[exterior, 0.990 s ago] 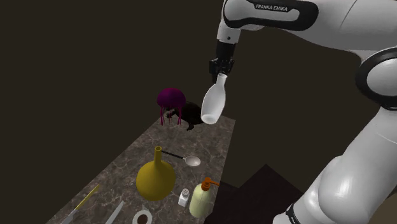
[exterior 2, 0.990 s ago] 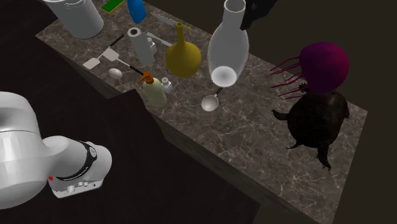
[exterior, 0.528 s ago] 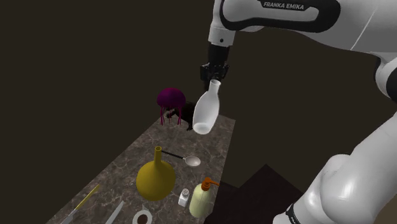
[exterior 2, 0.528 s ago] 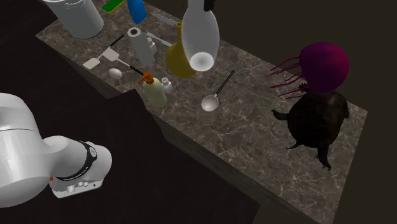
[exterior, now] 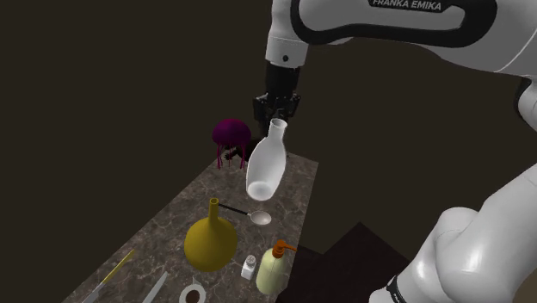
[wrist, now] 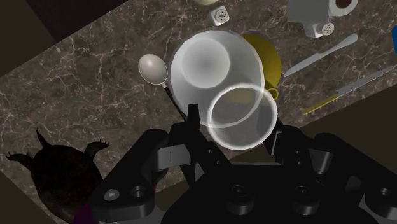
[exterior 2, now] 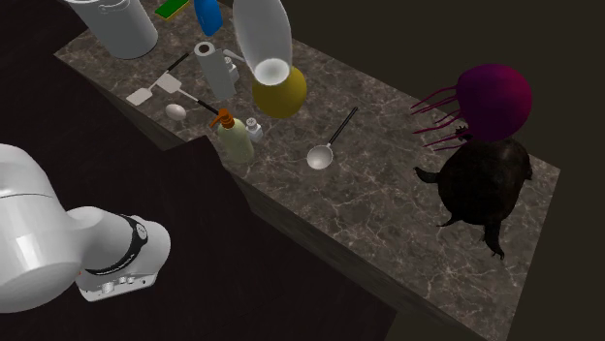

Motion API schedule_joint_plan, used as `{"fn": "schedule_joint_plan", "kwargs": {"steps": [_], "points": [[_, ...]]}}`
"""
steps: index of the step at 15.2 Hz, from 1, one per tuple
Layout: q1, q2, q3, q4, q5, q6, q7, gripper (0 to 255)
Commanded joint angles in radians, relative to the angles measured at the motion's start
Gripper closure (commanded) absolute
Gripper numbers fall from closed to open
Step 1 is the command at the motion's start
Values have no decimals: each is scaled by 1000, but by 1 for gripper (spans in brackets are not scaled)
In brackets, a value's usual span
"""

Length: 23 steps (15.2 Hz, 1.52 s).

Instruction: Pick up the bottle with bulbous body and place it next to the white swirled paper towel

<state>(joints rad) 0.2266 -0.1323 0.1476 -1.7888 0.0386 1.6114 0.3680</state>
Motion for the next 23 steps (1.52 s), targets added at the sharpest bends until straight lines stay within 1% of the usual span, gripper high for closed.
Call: {"fn": "schedule_joint_plan", "kwargs": {"steps": [1, 7, 12, 18, 23], "points": [[22, 0, 28, 5, 6, -3, 51, 255], [85, 17, 112, 26, 19, -2, 197, 255], [140, 62, 183, 76, 17, -4, 324, 255], [214, 154, 265, 179, -9, -14, 483, 255], [291, 266, 325, 306, -57, -36, 620, 255]]}}
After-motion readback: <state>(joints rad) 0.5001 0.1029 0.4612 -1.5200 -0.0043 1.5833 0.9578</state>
